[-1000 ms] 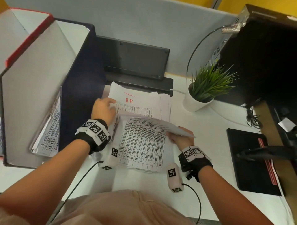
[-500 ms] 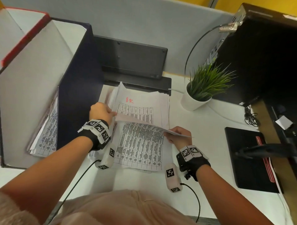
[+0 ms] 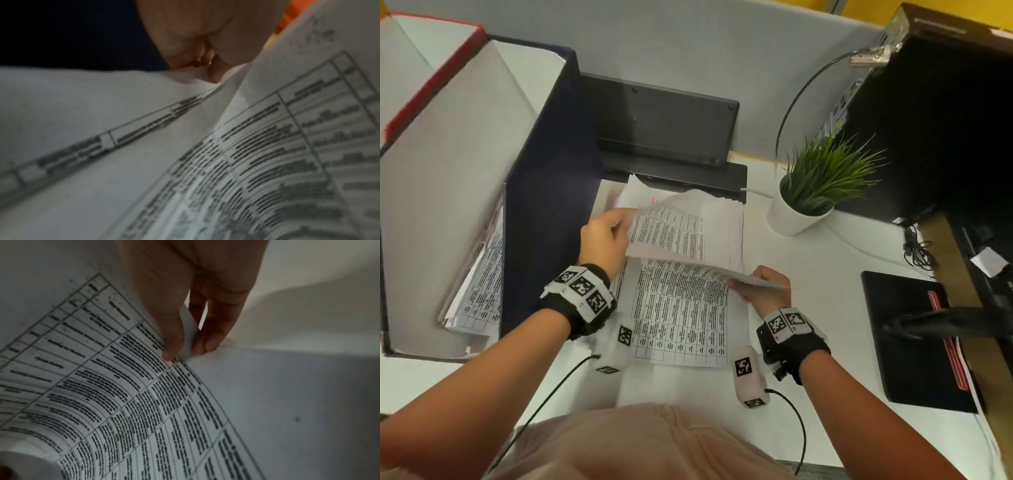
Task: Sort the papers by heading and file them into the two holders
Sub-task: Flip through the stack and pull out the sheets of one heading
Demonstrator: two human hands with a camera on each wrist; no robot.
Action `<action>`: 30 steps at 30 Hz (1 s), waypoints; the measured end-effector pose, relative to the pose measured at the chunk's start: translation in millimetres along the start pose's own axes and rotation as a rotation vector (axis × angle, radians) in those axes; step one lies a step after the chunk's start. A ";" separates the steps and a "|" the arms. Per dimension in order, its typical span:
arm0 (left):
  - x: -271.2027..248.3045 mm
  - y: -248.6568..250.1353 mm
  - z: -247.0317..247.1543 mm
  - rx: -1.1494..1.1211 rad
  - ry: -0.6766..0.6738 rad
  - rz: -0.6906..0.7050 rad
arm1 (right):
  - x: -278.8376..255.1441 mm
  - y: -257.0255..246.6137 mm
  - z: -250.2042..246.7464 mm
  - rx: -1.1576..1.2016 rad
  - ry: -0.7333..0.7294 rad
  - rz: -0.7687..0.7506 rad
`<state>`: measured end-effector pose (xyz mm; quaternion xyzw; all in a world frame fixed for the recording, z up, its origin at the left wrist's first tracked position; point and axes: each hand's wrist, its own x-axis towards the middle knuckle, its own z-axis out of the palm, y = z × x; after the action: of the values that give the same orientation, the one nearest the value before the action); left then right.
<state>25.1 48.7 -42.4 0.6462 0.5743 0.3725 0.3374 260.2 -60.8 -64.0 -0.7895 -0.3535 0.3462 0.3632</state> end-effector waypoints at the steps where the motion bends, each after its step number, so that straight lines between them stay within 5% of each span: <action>1: 2.2 0.0 0.8 -0.079 -0.040 -0.078 | 0.2 0.1 -0.4 0.070 0.020 -0.008; 4: 5.6 5.1 -1.3 -0.331 -0.156 -0.246 | 1.7 1.4 1.3 0.103 0.064 0.013; 7: 3.1 12.6 -3.1 -0.492 -0.312 -0.217 | -1.6 0.3 1.6 0.172 0.084 0.004; 12: 0.8 17.1 -1.9 -0.514 -0.367 -0.283 | 1.6 -3.0 1.1 0.048 -0.059 0.052; 18: 3.2 7.3 0.2 -0.494 -0.447 -0.503 | -1.2 3.1 1.1 0.165 0.009 0.111; 25: -7.9 22.2 3.8 -0.132 -0.406 -0.149 | -6.3 -19.5 3.9 0.299 0.080 -0.041; 30: -11.1 49.3 -7.3 -0.215 -0.297 0.015 | -4.1 -51.8 -4.2 0.385 0.170 -0.220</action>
<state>42.2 32.1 2.8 0.6585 0.4702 0.3350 0.4828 245.6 -40.3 -18.3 -0.6888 -0.3328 0.2979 0.5710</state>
